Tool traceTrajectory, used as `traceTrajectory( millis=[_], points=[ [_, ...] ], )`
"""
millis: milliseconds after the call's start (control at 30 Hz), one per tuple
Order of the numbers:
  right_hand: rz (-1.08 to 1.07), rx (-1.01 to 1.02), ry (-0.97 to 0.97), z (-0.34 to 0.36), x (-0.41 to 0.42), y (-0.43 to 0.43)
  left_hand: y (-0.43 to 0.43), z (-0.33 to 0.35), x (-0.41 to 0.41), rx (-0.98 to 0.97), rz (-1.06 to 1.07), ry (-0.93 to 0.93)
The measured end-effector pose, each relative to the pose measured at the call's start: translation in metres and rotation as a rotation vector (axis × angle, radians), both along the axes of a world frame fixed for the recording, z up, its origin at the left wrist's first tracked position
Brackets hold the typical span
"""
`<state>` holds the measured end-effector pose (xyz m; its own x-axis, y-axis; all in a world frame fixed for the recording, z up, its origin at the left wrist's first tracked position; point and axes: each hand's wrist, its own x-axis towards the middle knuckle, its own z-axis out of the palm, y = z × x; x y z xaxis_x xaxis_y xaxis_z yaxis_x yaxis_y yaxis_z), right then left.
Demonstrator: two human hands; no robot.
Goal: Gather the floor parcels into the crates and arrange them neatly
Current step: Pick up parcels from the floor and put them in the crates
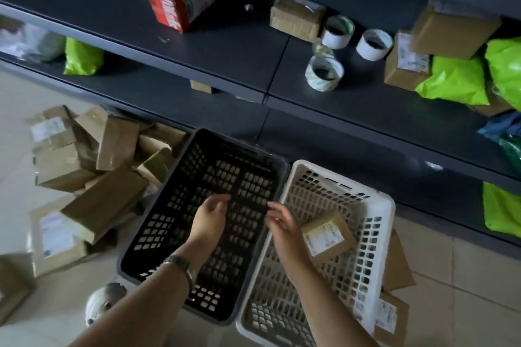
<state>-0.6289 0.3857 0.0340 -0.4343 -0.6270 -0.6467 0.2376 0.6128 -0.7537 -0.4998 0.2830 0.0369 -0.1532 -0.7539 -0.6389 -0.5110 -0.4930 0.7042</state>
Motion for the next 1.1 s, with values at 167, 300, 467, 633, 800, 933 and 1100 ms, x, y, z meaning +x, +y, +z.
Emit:
traceTrajectory(
  millis=[167, 300, 467, 633, 800, 933, 1100],
  points=[
    [-0.004, -0.088, 0.001, 0.005, 0.083, -0.100, -0.080, 0.028, 0.071, -0.161, 0.050, 0.150],
    [0.026, -0.062, -0.040, 0.002, 0.157, -0.186, -0.151, 0.029, 0.161, -0.142, 0.128, 0.147],
    [0.053, 0.103, -0.041, -0.050, 0.245, -0.273, -0.230, -0.031, 0.277, -0.007, 0.171, -0.103],
    [-0.002, 0.475, -0.107, -0.120, 0.322, -0.313, -0.251, -0.103, 0.353, 0.137, 0.147, -0.275],
    [0.002, 0.659, 0.007, -0.153, 0.375, -0.329, -0.244, -0.132, 0.366, 0.330, 0.040, -0.149],
    [0.008, 0.695, 0.074, -0.156, 0.384, -0.331, -0.250, -0.131, 0.371, 0.388, 0.011, -0.087],
    [0.037, 0.357, -0.097, -0.118, 0.361, -0.331, -0.279, -0.117, 0.394, 0.292, 0.186, -0.143]
  ],
)
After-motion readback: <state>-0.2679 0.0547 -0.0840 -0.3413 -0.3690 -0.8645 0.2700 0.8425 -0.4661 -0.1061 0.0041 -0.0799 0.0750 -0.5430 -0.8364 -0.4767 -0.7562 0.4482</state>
